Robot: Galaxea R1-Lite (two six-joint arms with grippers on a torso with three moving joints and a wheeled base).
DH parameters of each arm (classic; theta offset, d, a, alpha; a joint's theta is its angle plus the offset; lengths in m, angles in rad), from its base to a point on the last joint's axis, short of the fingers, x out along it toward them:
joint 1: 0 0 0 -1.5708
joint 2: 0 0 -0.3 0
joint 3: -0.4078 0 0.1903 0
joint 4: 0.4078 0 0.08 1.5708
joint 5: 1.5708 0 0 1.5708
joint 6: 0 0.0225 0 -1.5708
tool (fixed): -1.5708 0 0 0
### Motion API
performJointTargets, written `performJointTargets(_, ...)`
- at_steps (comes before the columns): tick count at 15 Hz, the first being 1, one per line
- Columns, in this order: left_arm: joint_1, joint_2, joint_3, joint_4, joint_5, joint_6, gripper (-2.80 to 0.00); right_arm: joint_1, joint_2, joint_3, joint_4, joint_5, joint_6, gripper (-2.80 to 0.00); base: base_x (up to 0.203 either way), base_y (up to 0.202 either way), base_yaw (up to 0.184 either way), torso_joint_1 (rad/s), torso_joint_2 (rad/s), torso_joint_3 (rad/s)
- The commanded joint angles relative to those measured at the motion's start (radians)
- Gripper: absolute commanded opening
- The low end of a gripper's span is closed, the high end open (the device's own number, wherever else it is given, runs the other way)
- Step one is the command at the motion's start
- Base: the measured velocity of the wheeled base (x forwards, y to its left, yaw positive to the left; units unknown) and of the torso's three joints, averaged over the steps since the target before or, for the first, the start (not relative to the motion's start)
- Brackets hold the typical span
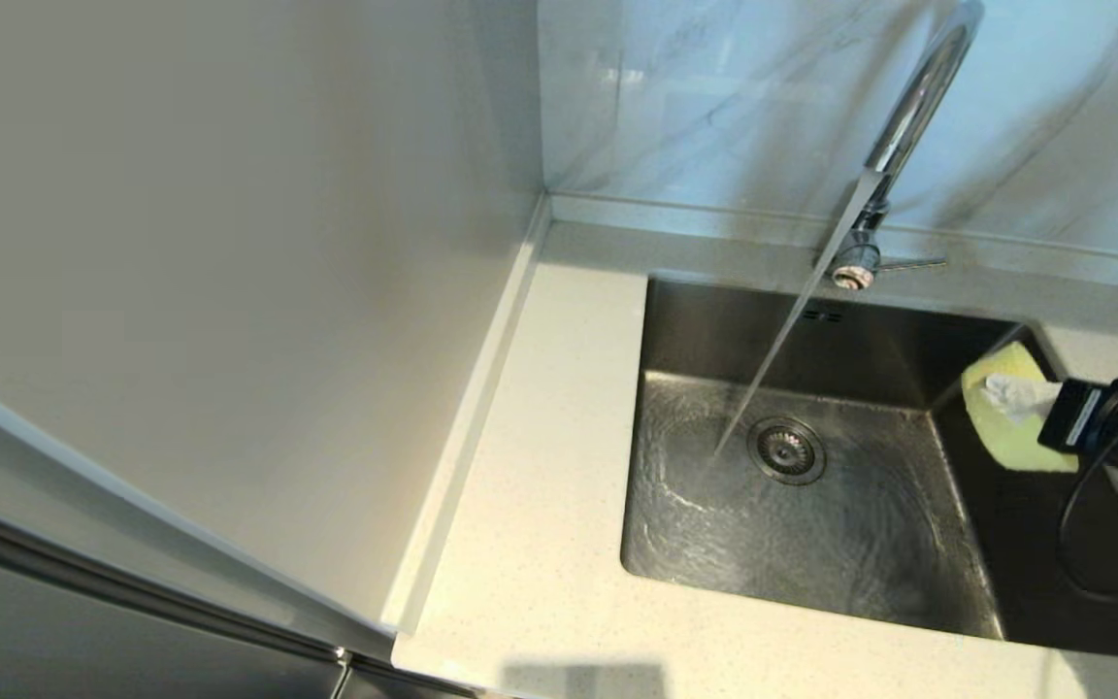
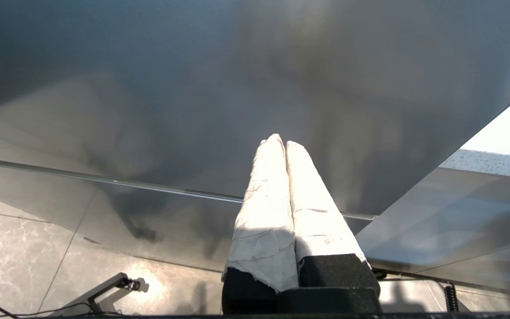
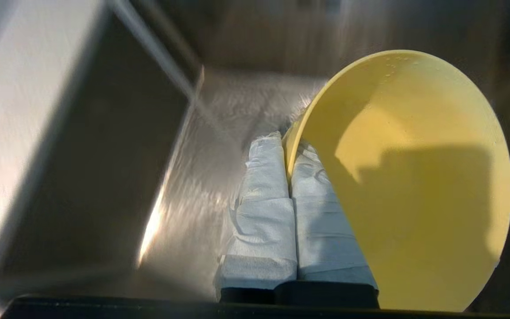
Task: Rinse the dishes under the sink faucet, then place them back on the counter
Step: Place the bowl on the table
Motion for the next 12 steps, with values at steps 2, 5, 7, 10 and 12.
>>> performJointTargets(2, 0.000, 0.000, -0.001, 0.000, 0.000, -0.001, -2.80, 0.011, 0.004, -0.081, 0.006, -0.004, 0.007, -2.80, 0.000, 0.000, 0.000, 0.000, 0.00, 0.000)
performJointTargets(5, 0.000, 0.001, 0.000, 0.000, 0.000, -0.001, -2.80, 0.049, 0.016, 0.110, 0.010, -0.012, -0.027, -2.80, 0.000, 0.000, 0.000, 0.000, 0.00, 0.000)
performJointTargets(7, 0.000, 0.000, 0.000, 0.000, 0.000, 0.000, -2.80, 0.062, 0.025, 0.132, 0.002, -0.035, -0.083, -2.80, 0.000, 0.000, 0.000, 0.000, 0.00, 0.000)
performJointTargets(10, 0.000, 0.001, 0.000, 0.000, 0.000, 0.000, -2.80, 0.072, 0.032, 0.038, -0.011, -0.140, -0.262, -2.80, 0.000, 0.000, 0.000, 0.000, 0.00, 0.000)
performJointTargets(12, 0.000, 0.000, 0.000, 0.000, 0.000, 0.001, -2.80, 0.079, 0.042, 0.002, -0.008, -0.166, -0.294, -2.80, 0.000, 0.000, 0.000, 0.000, 0.00, 0.000)
